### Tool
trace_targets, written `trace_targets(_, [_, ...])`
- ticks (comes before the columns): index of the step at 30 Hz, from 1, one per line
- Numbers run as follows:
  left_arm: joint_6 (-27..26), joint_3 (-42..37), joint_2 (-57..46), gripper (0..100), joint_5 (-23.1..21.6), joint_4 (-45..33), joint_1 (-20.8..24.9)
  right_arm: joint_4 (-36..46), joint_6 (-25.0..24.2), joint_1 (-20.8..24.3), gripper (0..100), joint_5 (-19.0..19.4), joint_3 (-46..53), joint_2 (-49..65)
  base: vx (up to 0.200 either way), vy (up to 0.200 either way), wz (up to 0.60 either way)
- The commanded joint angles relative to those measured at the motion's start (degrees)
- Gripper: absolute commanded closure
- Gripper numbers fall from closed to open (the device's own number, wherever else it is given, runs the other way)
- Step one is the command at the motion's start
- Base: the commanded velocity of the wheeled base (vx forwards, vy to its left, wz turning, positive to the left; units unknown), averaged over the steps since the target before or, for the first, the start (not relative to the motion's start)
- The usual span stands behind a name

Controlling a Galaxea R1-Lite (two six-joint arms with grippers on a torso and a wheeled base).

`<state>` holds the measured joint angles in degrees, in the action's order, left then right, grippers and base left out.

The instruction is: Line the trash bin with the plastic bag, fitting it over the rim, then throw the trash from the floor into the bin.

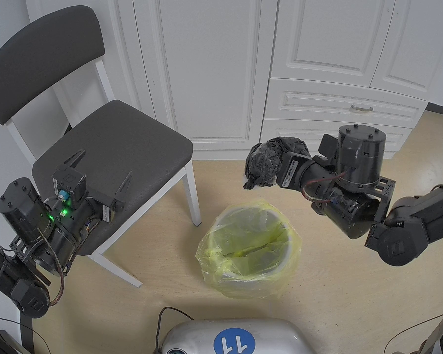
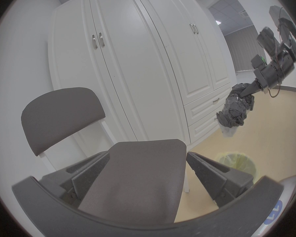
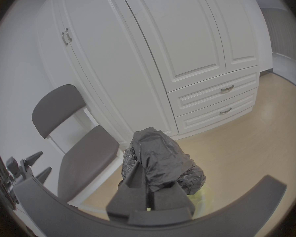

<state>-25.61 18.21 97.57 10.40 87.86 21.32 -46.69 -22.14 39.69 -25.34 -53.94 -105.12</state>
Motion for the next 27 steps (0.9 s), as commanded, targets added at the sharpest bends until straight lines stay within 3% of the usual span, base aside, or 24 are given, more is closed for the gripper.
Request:
trace_targets(1, [-0.58,0.33,0.60,0,0.06,0.12,0.12,4.59,-1.33,1.09,100,0.30,-9.43,-5.89,0.000,0.000,0.00])
trace_targets(6, [-0.75,0.16,0.60,0,0.06,0.03,0.12,14.08,-3.17,0.47,100,1.26,-19.62,-9.75,0.000,0.000,0.00])
trace_targets(10, [-1.28,0.24,0.69,0,0.15,0.12,0.12,22.17,-8.71,0.39,100,4.78,-26.30,-11.78,0.000,0.000,0.00])
trace_targets(13, [-1.28,-0.02,0.51,0,0.15,0.03,0.12,26.91,-15.74,-0.14,100,8.03,-29.73,-11.86,0.000,0.000,0.00])
trace_targets(18, [-1.37,0.42,0.16,0,0.15,0.03,0.12,27.35,-21.63,-1.99,100,9.70,-30.08,-12.13,0.000,0.000,0.00])
trace_targets(22, [-1.37,0.60,0.07,0,0.15,0.03,0.04,27.44,-22.77,-3.39,100,12.51,-30.26,-14.24,0.000,0.000,0.00])
trace_targets(27, [-1.37,0.51,-0.01,0,0.15,0.12,0.04,27.18,-22.77,-3.66,100,12.78,-30.52,-15.64,0.000,0.000,0.00])
